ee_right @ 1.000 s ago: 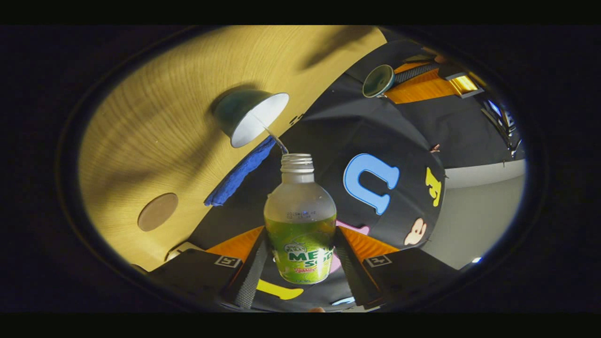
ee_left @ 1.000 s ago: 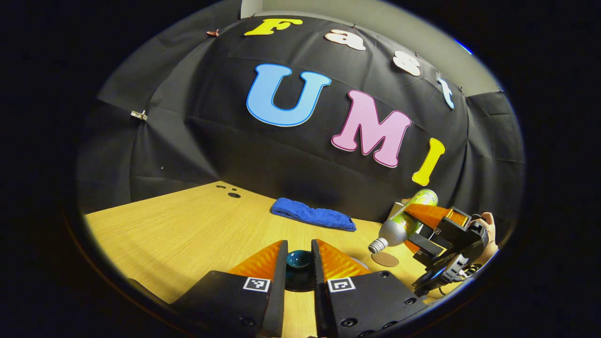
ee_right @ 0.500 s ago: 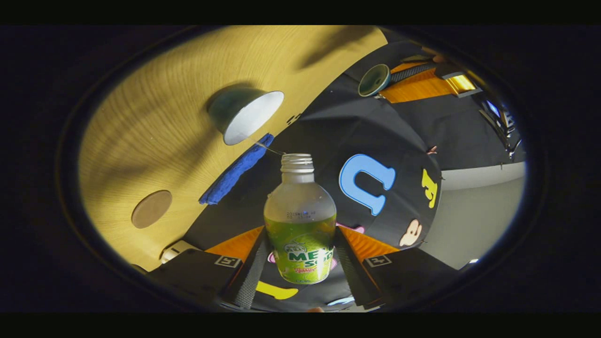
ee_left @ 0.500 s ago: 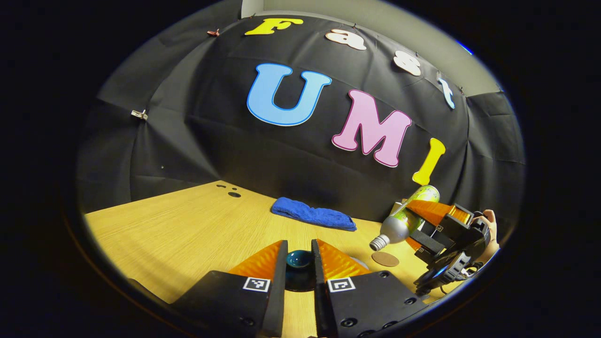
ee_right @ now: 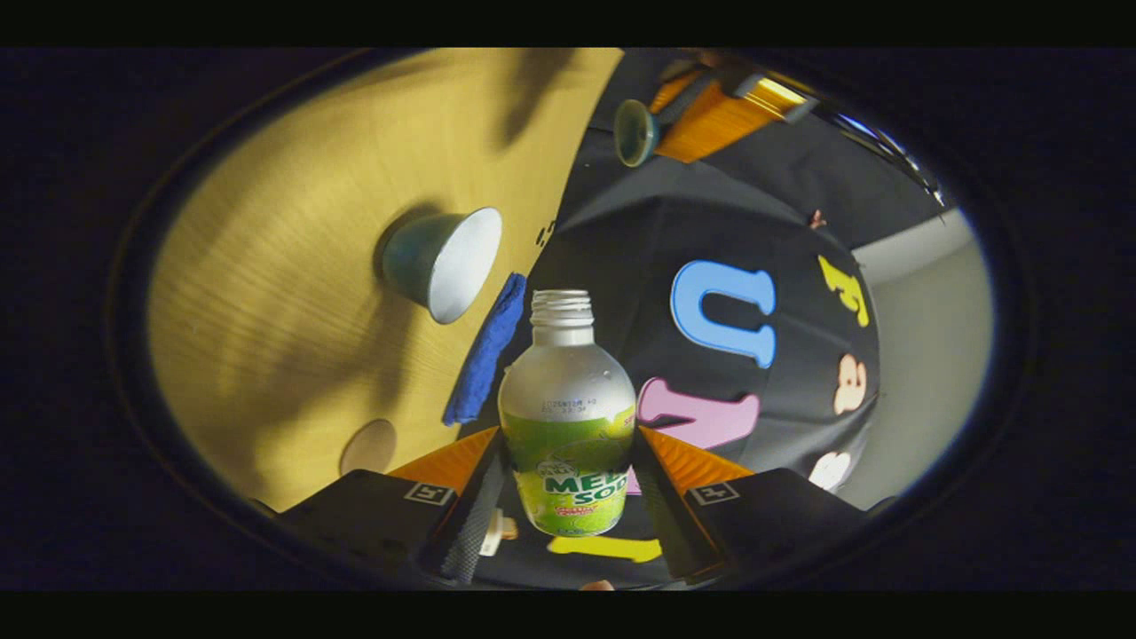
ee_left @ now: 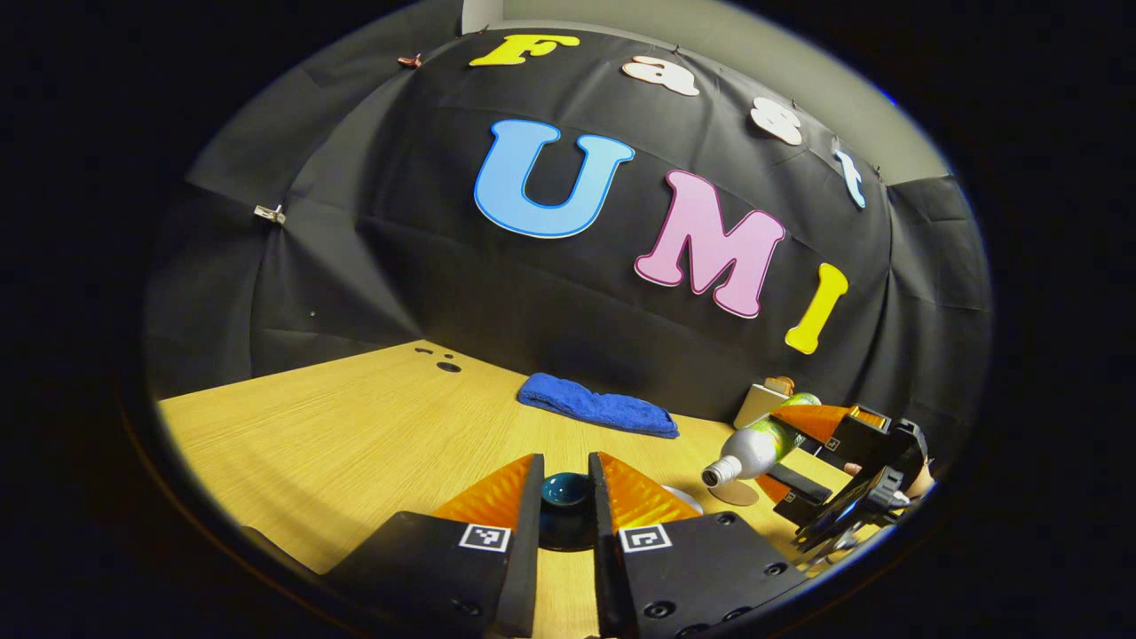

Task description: Open the teacup lid with one hand, grasp the water bottle and pour water into the teacup with the other hand; after pouring, place the water bottle on the coaster and then close the teacup lid.

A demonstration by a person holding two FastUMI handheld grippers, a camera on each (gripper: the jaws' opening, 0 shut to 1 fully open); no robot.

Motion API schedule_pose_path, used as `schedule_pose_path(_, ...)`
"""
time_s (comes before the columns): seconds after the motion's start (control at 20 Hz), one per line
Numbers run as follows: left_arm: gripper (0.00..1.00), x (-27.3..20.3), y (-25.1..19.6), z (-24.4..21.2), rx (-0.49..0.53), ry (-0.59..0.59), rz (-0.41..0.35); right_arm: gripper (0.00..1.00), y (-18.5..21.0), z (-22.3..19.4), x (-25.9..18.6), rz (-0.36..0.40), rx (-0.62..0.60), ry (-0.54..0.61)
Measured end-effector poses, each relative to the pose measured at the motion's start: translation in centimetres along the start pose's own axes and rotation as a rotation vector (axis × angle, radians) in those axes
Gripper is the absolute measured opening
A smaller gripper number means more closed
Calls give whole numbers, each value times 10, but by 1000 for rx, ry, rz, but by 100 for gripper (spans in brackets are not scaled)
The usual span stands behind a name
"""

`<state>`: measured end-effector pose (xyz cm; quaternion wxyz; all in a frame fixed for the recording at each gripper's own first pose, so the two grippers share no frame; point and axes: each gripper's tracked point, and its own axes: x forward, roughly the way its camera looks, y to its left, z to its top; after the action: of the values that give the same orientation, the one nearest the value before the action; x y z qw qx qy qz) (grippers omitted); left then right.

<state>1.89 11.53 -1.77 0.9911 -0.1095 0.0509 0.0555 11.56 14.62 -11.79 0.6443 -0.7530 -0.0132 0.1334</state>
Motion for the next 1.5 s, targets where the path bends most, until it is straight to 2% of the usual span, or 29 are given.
schedule_pose_path(0.15,30,2,-1,-2,-1,1,1,80,4,-2,0,36,228,14)
schedule_pose_path(0.25,30,1,0,-2,-2,3,1,78,8,4,-1,78,447,2)
schedule_pose_path(0.35,30,3,-1,-4,-1,6,4,80,11,12,-5,127,697,-20)
schedule_pose_path(0.5,30,3,0,-4,-7,9,2,81,0,14,-5,153,1027,-51)
schedule_pose_path(0.6,30,4,0,-6,-9,10,4,81,-15,3,-1,124,1159,-50)
schedule_pose_path(0.75,30,5,0,-8,-13,16,3,81,-21,-27,8,78,1295,-31)
schedule_pose_path(0.85,30,5,0,-10,-15,19,3,81,-15,-47,15,67,1438,-9)
schedule_pose_path(1.0,30,6,-1,-11,-23,25,-3,81,-4,-89,29,-3,1655,50)
schedule_pose_path(1.1,30,6,-2,-11,-24,25,-4,81,15,-101,36,10,1778,72)
schedule_pose_path(1.2,30,6,-1,-10,-25,24,-4,81,33,-107,38,15,1836,110)
schedule_pose_path(1.3,30,6,0,-11,-27,26,-3,81,42,-115,40,-7,1828,139)
schedule_pose_path(1.5,30,8,1,-16,-31,36,1,81,46,-112,38,4,1785,142)
